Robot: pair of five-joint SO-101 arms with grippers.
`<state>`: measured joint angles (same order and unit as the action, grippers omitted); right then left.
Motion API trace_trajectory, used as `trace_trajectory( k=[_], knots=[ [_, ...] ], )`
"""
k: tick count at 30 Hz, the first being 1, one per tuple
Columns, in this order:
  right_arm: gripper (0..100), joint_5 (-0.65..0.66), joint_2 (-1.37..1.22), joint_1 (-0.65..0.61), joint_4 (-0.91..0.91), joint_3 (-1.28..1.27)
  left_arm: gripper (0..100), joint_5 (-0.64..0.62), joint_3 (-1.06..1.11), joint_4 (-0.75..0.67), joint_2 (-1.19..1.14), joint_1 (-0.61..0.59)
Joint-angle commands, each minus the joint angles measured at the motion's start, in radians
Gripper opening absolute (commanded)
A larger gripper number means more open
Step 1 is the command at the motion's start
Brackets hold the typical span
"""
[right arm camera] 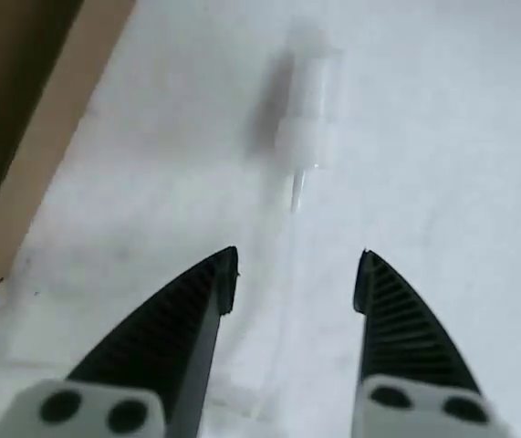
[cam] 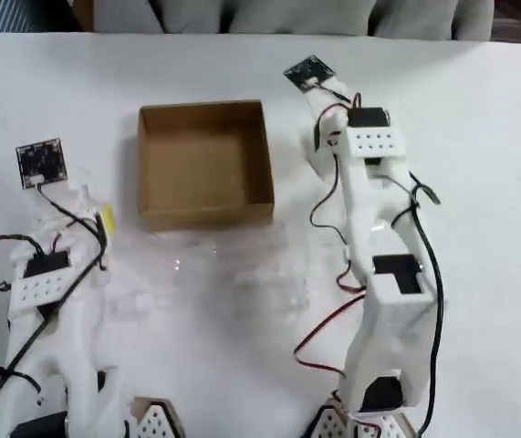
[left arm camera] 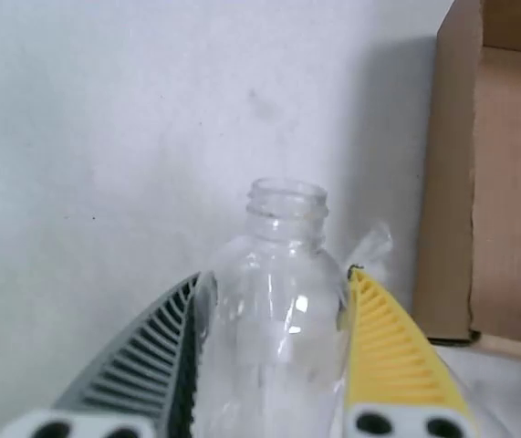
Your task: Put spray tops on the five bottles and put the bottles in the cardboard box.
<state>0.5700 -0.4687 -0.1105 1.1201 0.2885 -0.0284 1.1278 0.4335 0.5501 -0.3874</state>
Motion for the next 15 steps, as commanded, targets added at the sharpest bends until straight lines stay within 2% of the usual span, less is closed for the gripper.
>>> trace_trajectory(
  k=[1,7,12,15],
  knots=[
    [18.2,0.017,-0.022,-0.016,-0.110,0.008,2,0.012,-0.006,-0.032,0.018,0.005],
    [18.0,0.018,-0.160,-0.021,-0.255,0.031,2,0.012,-0.006,-0.032,0.018,0.005],
    [17.8,0.018,-0.297,-0.010,-0.220,0.193,2,0.012,-0.006,-0.032,0.018,0.005],
    [10.4,0.018,-0.378,0.001,-0.134,0.339,2,0.012,-0.006,-0.034,0.018,0.005]
  ],
)
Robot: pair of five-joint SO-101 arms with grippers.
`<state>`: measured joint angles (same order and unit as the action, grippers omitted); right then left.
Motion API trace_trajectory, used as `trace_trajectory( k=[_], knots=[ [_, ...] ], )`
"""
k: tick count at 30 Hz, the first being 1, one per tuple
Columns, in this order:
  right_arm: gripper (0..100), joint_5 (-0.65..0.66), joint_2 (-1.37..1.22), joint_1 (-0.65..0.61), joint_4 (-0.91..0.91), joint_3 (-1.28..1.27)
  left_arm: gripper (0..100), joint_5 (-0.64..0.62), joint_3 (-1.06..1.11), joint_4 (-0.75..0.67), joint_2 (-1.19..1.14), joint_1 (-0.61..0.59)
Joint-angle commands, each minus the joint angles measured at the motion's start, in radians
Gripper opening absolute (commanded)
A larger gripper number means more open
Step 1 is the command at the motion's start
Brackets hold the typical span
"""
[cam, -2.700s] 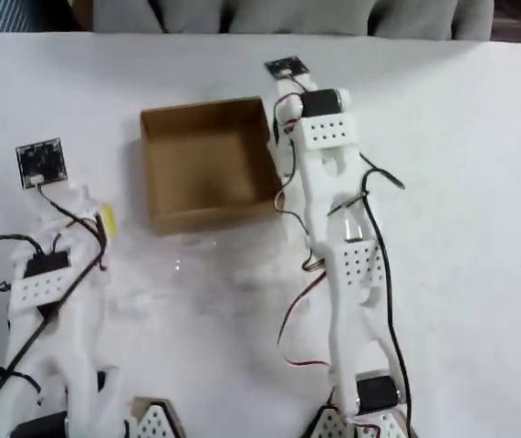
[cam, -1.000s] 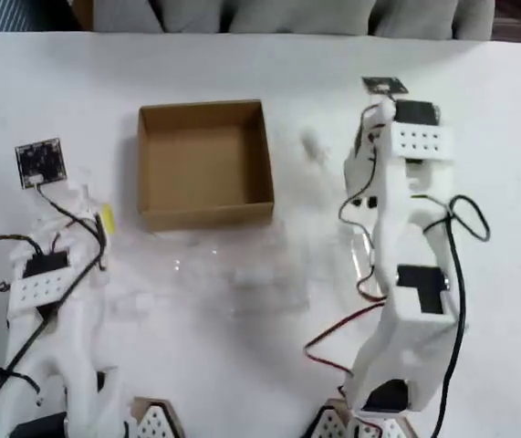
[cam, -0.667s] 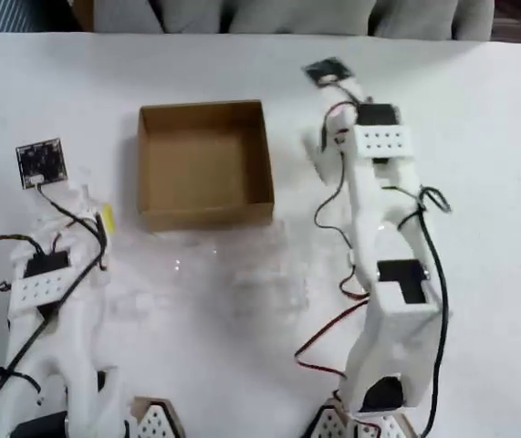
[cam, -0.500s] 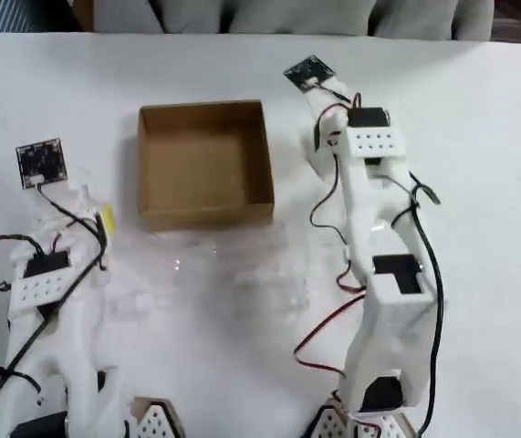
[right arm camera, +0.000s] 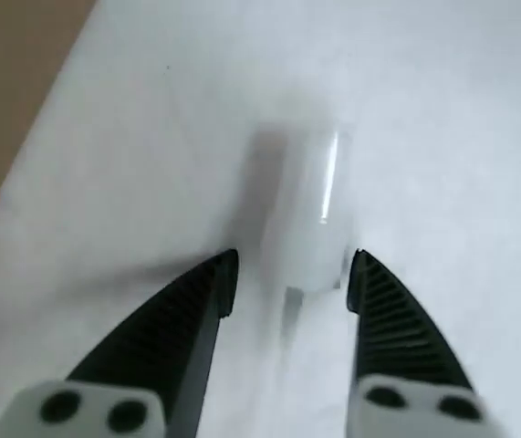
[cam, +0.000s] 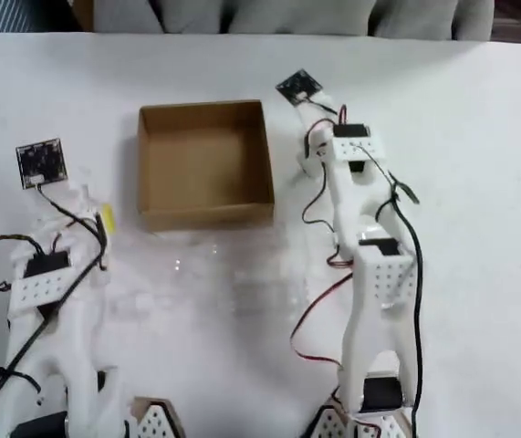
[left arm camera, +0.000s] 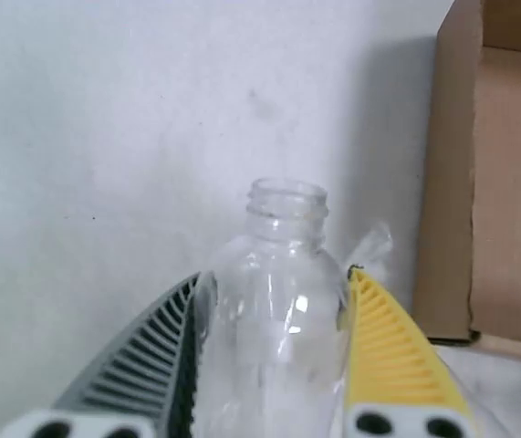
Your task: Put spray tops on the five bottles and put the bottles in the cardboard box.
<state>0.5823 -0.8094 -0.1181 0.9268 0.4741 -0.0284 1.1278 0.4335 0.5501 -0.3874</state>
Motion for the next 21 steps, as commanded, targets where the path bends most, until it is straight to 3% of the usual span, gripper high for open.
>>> trace_trajectory(
  k=[1,3,6,11,15,21],
  knots=[
    [6.4,0.006,-0.061,0.012,0.094,0.210,2,0.012,-0.006,-0.034,0.018,0.005],
    [0.9,-0.002,-0.096,0.021,0.186,0.336,2,0.012,-0.006,-0.034,0.018,0.007],
    [1.6,-0.008,-0.128,0.033,0.355,0.516,2,0.012,-0.006,-0.034,0.018,0.007],
    [1.7,-0.140,-0.142,0.061,0.595,0.798,2,0.012,-0.008,-0.034,0.018,0.007],
    [1.7,-0.147,-0.140,0.076,0.796,1.063,2,0.012,-0.008,-0.044,0.018,0.007],
    [1.7,-0.152,-0.090,0.142,0.814,1.185,2,0.012,-0.006,-0.054,0.018,0.007]
  ],
)
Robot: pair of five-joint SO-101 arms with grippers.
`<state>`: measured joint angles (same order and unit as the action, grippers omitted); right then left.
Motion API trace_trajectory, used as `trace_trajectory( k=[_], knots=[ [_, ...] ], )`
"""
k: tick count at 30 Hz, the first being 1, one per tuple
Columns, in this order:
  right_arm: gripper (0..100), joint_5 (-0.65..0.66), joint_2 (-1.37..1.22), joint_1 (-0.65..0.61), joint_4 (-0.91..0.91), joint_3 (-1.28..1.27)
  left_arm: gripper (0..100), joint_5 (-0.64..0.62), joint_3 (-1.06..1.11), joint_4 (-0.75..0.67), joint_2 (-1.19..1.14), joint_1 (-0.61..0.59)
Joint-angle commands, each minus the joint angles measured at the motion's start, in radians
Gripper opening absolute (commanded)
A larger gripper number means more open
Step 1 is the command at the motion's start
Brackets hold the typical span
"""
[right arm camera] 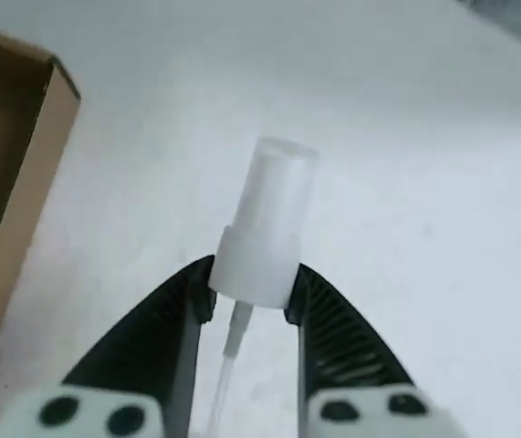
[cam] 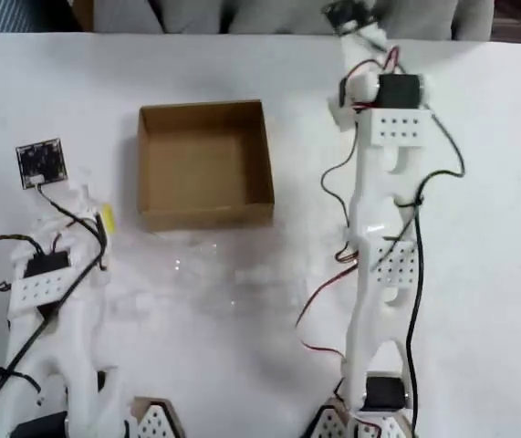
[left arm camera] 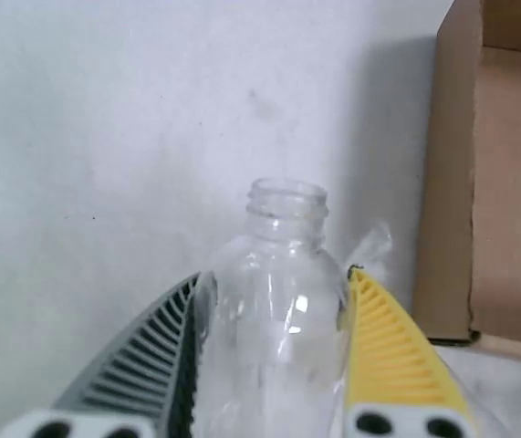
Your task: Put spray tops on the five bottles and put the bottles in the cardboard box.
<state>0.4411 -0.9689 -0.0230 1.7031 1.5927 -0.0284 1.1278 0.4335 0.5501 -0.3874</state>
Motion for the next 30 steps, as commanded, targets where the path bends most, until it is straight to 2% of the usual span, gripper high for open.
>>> trace_trajectory(
  k=[1,6,12,24,30],
  knots=[
    [1.7,-0.020,0.102,0.067,0.038,0.043,2,0.012,-0.006,-0.054,0.018,0.007],
    [1.6,-0.118,0.378,0.122,0.036,-0.252,2,0.012,-0.006,-0.054,0.018,0.007],
    [1.7,-0.118,0.788,0.120,0.030,-0.743,2,0.012,-0.006,-0.054,0.018,0.007],
    [2.0,-0.117,1.480,0.119,0.028,-1.517,2,0.011,-0.017,-0.054,0.028,0.010],
    [2.1,-0.117,1.828,0.119,-0.036,-1.939,2,0.005,-0.035,-0.046,0.165,0.013]
  ],
)
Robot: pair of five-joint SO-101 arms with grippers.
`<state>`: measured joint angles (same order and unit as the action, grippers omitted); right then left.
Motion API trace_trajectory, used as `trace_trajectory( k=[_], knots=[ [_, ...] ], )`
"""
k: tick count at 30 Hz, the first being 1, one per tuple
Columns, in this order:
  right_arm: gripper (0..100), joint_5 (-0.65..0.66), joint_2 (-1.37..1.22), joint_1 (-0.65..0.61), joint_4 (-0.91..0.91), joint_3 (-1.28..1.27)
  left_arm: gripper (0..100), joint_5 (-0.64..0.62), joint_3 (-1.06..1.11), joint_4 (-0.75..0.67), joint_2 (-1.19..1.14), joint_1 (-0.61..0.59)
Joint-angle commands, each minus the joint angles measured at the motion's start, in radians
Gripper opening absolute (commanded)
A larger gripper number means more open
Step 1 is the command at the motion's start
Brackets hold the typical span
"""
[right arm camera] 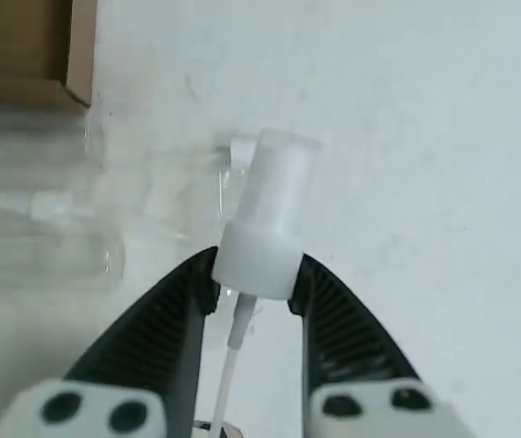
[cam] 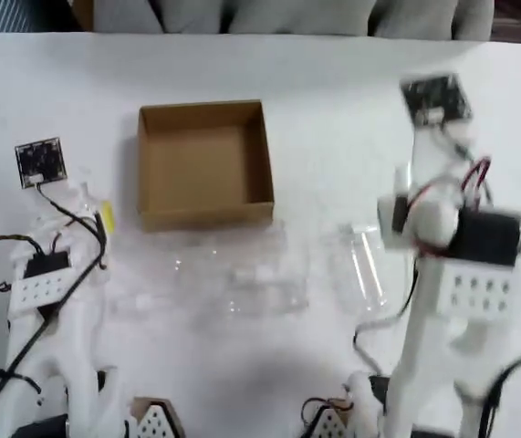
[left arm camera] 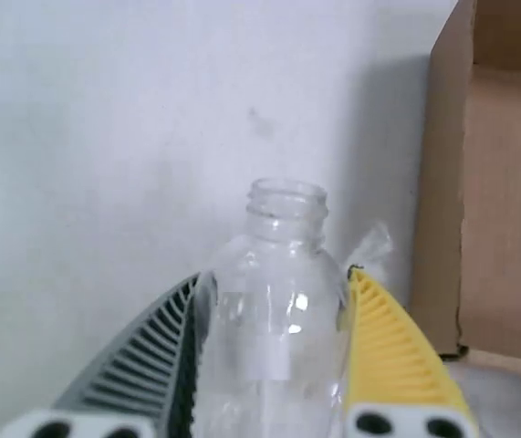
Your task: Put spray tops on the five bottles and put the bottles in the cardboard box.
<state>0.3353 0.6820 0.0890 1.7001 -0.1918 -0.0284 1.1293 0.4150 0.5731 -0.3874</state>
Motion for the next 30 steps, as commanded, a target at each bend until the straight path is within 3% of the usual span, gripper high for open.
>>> trace_trajectory(
  k=[1,7,14,18,24,30],
  knots=[
    [2.1,-0.011,0.243,0.007,-0.048,-0.207,2,0.005,-0.037,-0.028,0.186,0.013],
    [2.1,-0.011,0.700,0.007,-0.200,-0.486,2,0.006,-0.006,0.032,0.561,0.036],
    [1.7,-0.018,1.070,0.012,-0.579,-0.786,2,0.002,0.063,0.155,1.064,0.237],
    [1.7,-0.037,1.059,0.012,-0.746,-0.810,2,0.002,0.084,0.150,1.274,0.400],
    [1.6,-0.311,0.892,-0.002,-1.059,-0.729,2,0.002,0.081,0.060,1.219,0.553],
    [1.6,-0.400,0.661,-0.124,-1.113,-0.476,2,0.002,0.104,0.018,1.205,0.740]
  ],
)
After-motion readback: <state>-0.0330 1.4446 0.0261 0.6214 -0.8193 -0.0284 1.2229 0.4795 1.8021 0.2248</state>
